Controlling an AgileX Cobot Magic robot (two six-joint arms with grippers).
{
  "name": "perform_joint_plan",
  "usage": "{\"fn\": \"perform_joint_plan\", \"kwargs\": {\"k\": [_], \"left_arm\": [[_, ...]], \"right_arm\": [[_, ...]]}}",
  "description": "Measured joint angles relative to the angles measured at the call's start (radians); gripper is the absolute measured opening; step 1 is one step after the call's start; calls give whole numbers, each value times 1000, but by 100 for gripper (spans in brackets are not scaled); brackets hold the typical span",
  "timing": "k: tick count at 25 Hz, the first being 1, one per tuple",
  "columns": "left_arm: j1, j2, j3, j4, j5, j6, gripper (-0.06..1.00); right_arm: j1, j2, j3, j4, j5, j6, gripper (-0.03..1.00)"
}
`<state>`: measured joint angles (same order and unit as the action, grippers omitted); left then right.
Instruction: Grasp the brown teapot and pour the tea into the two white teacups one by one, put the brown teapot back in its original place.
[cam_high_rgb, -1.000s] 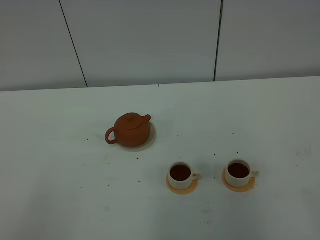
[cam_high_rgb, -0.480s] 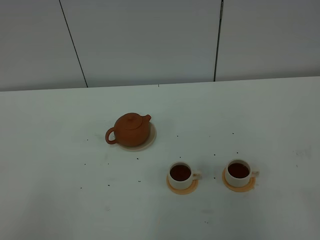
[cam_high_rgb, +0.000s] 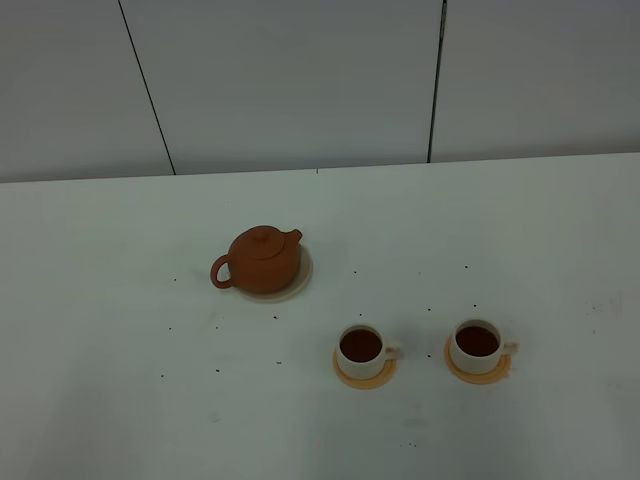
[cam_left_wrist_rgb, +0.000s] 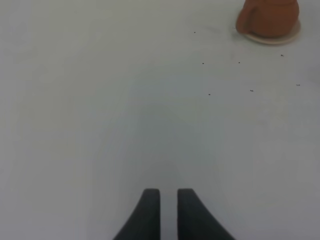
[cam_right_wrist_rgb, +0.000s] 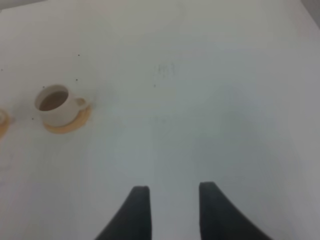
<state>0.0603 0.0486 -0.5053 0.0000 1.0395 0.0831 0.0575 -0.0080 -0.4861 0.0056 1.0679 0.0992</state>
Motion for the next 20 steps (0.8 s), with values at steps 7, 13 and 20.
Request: {"fn": "perform_joint_plan", "kwargs": {"k": [7, 13, 20], "left_arm": [[0, 0, 0, 0, 0, 0, 15], [0, 0, 0, 0, 0, 0, 15], [0, 0, 0, 0, 0, 0, 15]], "right_arm": [[0, 0, 0, 0, 0, 0, 24], [0, 0, 0, 0, 0, 0, 24], [0, 0, 0, 0, 0, 0, 24]]}}
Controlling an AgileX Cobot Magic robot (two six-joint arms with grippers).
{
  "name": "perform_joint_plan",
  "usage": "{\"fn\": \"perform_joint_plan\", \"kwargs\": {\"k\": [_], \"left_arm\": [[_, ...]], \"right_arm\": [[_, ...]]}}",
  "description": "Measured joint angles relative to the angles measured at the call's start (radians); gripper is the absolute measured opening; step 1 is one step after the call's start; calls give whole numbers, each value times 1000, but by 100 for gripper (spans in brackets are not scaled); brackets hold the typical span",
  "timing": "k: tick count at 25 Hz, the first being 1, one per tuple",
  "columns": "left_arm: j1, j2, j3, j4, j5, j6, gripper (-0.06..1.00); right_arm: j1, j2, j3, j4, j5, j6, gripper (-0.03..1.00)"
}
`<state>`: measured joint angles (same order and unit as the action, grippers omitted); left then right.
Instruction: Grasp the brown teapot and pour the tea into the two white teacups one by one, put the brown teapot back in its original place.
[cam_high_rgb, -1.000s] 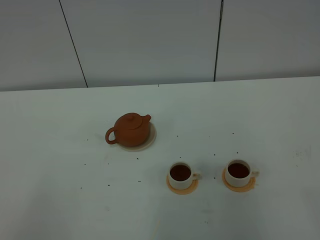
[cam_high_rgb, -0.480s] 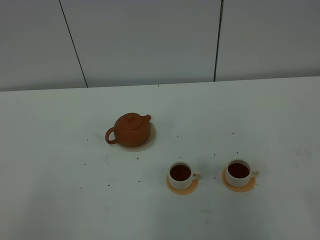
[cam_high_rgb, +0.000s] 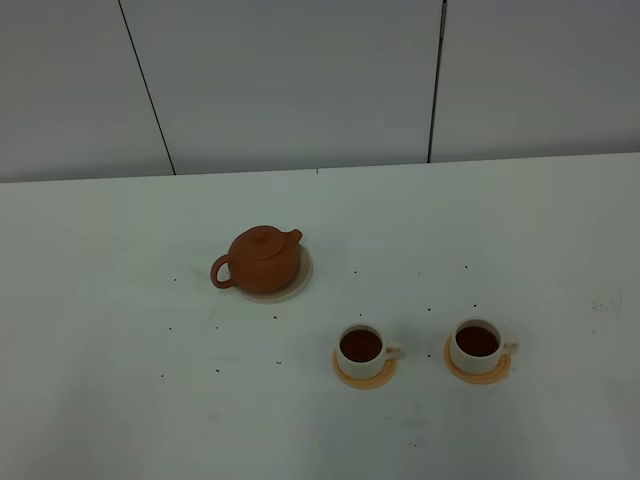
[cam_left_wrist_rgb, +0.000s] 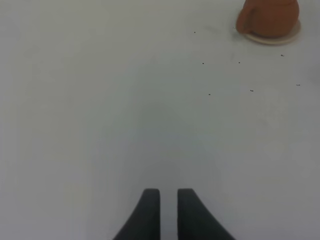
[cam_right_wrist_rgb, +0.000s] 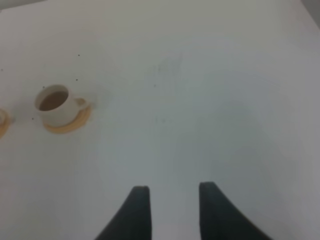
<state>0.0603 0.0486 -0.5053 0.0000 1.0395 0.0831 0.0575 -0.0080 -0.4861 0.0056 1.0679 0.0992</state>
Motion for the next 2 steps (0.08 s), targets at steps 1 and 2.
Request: {"fn": "perform_joint_plan", "kwargs": {"k": [1, 2], "left_arm": [[0, 0, 0, 0, 0, 0, 15], [0, 0, 0, 0, 0, 0, 15]], "right_arm": [[0, 0, 0, 0, 0, 0, 24], [0, 0, 0, 0, 0, 0, 24]]}}
